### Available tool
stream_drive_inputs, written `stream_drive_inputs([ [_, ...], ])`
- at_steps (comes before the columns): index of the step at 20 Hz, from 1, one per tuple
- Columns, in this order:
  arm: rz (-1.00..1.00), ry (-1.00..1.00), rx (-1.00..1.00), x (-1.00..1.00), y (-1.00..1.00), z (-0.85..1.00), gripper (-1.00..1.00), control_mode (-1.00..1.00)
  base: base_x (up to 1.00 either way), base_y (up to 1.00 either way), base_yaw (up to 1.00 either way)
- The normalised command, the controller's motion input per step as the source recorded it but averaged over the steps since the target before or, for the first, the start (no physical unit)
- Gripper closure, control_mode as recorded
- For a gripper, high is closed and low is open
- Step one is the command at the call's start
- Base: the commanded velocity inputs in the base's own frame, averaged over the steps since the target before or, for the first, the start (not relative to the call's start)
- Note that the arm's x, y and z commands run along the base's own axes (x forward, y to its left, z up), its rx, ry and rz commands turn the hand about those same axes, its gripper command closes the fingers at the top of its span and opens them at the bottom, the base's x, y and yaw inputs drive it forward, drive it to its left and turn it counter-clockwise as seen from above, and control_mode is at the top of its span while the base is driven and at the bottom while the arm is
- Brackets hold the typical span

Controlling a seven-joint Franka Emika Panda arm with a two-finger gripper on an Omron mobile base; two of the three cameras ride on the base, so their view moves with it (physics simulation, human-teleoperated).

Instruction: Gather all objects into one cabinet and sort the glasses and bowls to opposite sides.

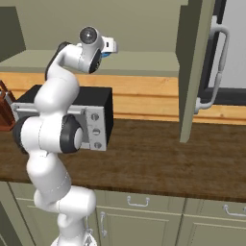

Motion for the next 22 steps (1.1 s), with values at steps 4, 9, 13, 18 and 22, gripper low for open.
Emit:
stream_drive_inputs([
  [4,0.0,0.0,0.0,0.29,0.0,-0.11,-1.0,-1.0,0.0,0.0,0.0],
  [9,0.0,0.0,0.0,0.23,0.0,-0.16,-1.0,-1.0,0.0,0.0,0.0],
  [13,0.0,0.0,0.0,0.19,0.0,-0.15,-1.0,-1.0,0.0,0.0,0.0],
  [18,0.0,0.0,0.0,0.06,0.0,-0.17,-1.0,-1.0,0.0,0.0,0.0],
  [22,0.0,-0.06,0.0,0.0,0.0,-0.03,1.0,-1.0,0.0,0.0,0.0],
])
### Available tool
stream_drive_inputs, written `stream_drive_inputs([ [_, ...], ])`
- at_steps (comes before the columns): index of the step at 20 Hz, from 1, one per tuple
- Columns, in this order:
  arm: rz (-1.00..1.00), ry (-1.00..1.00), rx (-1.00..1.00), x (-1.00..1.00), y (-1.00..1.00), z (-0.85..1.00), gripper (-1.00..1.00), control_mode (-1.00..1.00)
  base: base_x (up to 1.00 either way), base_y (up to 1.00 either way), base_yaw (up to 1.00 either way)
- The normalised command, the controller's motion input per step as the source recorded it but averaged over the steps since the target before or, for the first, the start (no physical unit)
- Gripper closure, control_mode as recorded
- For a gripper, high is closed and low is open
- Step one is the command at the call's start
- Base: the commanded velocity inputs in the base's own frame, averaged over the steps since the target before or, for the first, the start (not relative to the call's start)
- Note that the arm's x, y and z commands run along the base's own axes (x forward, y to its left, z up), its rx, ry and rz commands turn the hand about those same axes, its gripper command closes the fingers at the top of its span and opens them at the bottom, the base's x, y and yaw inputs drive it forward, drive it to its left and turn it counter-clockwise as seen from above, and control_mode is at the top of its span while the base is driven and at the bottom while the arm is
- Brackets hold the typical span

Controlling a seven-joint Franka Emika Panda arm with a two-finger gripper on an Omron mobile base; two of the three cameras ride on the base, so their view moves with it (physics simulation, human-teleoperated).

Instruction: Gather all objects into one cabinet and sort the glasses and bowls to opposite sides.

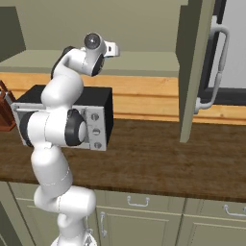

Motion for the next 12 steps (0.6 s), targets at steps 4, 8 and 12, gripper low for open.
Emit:
stream_drive_inputs([
  [4,0.0,-0.13,0.0,0.0,0.0,0.06,1.0,-1.0,0.0,0.0,0.0],
  [8,0.0,-0.02,0.0,0.0,0.0,0.0,1.0,-1.0,0.0,0.0,0.0],
  [12,0.0,0.0,0.0,0.01,0.0,-0.01,1.0,-1.0,0.0,0.0,0.0],
])
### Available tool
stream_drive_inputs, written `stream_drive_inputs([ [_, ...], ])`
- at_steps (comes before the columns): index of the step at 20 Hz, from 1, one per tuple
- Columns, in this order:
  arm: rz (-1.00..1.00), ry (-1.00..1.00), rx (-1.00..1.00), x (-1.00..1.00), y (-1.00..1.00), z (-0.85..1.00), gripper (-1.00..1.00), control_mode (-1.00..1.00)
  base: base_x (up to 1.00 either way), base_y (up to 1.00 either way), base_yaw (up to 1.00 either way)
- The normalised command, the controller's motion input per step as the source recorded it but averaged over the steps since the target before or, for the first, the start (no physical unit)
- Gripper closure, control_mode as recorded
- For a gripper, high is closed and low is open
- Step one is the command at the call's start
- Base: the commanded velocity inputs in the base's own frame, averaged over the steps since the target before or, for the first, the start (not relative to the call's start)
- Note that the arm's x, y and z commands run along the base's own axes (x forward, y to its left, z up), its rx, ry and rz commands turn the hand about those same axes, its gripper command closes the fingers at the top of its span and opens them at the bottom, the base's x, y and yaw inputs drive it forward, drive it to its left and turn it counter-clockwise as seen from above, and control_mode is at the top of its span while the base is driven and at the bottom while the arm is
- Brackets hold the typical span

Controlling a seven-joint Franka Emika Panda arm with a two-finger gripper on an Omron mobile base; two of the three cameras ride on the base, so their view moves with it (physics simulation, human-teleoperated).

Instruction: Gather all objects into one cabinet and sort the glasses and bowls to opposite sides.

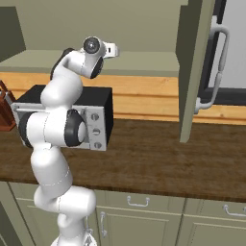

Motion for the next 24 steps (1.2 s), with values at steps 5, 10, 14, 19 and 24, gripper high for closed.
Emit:
stream_drive_inputs([
  [5,0.0,0.0,0.0,0.0,0.0,0.0,1.0,-1.0,0.0,0.0,0.0],
  [10,0.0,0.0,0.0,0.0,0.0,0.0,1.0,-1.0,0.0,0.0,0.0],
  [14,0.0,0.0,0.0,-0.05,0.0,0.0,1.0,-1.0,0.0,0.0,0.0],
  [19,0.0,-0.07,0.0,-0.2,0.0,0.0,1.0,-1.0,0.0,0.0,0.0],
  [24,0.01,-0.12,0.01,-0.39,-0.02,0.0,1.0,-1.0,0.0,0.0,0.0],
])
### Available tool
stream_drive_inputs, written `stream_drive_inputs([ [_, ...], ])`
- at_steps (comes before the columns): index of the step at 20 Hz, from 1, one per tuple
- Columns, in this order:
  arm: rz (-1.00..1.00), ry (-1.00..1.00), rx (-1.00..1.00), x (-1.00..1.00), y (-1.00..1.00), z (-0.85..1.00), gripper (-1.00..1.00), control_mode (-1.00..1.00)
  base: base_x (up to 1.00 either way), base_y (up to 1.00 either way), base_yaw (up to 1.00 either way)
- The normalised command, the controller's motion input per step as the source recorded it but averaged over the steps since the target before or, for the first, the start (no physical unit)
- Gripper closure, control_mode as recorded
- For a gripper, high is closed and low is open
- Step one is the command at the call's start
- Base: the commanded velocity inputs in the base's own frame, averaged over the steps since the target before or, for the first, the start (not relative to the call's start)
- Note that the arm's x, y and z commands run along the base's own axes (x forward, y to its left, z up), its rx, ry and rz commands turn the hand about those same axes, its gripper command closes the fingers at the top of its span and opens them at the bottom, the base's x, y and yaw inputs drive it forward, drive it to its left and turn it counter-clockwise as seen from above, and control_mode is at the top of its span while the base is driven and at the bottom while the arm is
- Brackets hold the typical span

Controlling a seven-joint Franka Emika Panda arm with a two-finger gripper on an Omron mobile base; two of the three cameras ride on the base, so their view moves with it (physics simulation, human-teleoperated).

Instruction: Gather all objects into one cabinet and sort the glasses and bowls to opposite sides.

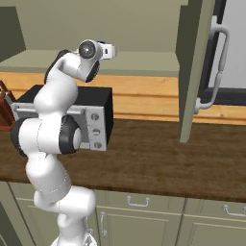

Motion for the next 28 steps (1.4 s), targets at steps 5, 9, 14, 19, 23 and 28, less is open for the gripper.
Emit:
stream_drive_inputs([
  [5,0.0,0.0,0.1,-0.94,-0.31,0.3,1.0,-1.0,0.0,0.0,0.0],
  [9,-0.05,0.0,0.17,-1.0,-0.43,0.43,1.0,-1.0,0.0,0.0,0.0],
  [14,-0.01,0.01,0.11,-1.0,-0.35,0.08,1.0,-1.0,0.0,0.0,0.0],
  [19,0.0,0.18,0.07,-1.0,-0.22,0.25,1.0,-1.0,0.0,0.0,0.0],
  [23,-0.01,0.2,0.08,-1.0,-0.2,0.2,1.0,-1.0,0.0,0.0,0.0],
  [28,-0.02,0.03,0.05,-1.0,-0.11,-0.01,1.0,-1.0,0.0,0.0,0.0],
])
